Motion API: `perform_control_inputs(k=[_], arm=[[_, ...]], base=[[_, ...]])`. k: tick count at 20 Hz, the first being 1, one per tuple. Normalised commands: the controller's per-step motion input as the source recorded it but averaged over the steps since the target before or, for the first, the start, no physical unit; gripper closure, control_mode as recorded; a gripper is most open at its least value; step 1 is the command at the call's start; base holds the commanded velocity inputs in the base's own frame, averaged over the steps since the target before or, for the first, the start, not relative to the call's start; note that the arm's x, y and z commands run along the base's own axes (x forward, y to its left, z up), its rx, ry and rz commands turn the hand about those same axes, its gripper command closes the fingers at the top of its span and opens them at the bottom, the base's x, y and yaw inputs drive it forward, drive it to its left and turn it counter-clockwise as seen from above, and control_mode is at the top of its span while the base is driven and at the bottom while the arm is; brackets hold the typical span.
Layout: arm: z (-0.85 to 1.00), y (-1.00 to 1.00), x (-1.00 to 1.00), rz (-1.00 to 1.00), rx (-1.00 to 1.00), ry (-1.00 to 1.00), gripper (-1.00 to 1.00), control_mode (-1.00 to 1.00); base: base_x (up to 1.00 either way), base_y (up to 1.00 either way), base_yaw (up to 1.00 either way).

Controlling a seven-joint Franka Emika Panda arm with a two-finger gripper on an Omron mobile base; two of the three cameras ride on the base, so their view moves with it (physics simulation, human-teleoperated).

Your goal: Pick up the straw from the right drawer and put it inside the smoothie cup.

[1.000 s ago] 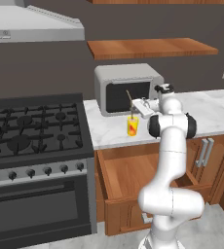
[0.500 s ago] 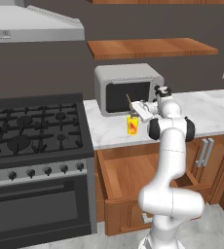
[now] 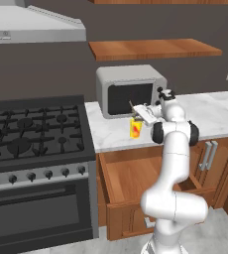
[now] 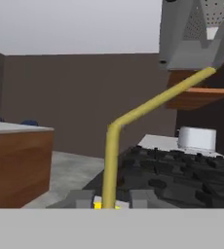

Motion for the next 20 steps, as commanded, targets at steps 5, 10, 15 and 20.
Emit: perform_control_inputs(k=[5, 10, 15, 20], arm=[[0.00, -0.01, -0.30, 0.00, 0.00, 0.00, -1.00, -1.00], [0.07, 0.00, -0.21, 0.00, 0.00, -0.01, -1.00, -1.00], [0.54, 0.00, -0.15, 0.00, 0.00, -0.11, -1.00, -1.00], [0.57, 0.00, -0.11, 0.00, 0.00, -0.11, -1.00, -1.00]], base=[[0.00, 0.00, 0.00], [0.00, 0.00, 0.00], [0.00, 0.00, 0.00], [0.00, 0.00, 0.00]])
